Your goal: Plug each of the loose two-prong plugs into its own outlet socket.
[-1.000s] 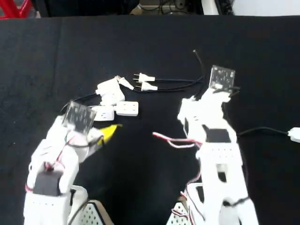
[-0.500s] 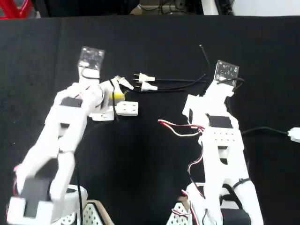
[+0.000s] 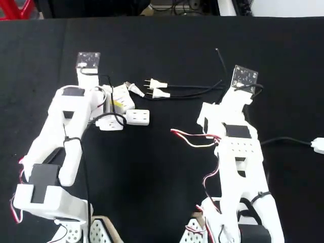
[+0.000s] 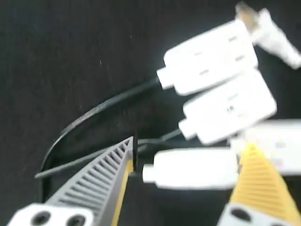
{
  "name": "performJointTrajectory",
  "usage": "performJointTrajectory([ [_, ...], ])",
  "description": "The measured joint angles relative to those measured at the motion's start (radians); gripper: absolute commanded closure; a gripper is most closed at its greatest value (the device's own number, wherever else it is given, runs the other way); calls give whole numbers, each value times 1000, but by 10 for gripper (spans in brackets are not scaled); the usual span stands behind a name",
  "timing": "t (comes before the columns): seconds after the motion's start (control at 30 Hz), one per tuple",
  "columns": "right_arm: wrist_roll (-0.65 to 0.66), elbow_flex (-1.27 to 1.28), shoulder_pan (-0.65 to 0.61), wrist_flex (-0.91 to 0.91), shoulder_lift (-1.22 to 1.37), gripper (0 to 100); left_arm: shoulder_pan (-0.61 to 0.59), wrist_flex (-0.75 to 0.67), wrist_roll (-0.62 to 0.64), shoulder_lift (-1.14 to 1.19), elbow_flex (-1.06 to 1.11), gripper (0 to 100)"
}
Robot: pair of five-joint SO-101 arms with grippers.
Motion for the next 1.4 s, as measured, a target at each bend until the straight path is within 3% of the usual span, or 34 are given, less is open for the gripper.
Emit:
performJointTrajectory([
  [0.23, 0, 0, 0, 0, 0, 987, 0, 218, -160, 3, -34, 657],
  [0.6, 0, 0, 0, 0, 0, 987, 0, 226, -235, -60, 37, 658],
  [0.7, 0, 0, 0, 0, 0, 987, 0, 106, -296, -117, 37, 657],
  [0.87, 0, 0, 0, 0, 0, 987, -2, -29, -153, -110, 28, 658],
  [1.0, 0, 0, 0, 0, 0, 987, -77, -157, 20, -3, 28, 658],
  [1.13, 0, 0, 0, 0, 0, 987, -152, -150, 55, 64, 28, 658],
  [1.4, 0, 0, 0, 0, 0, 987, -123, -21, 57, 68, 28, 658],
])
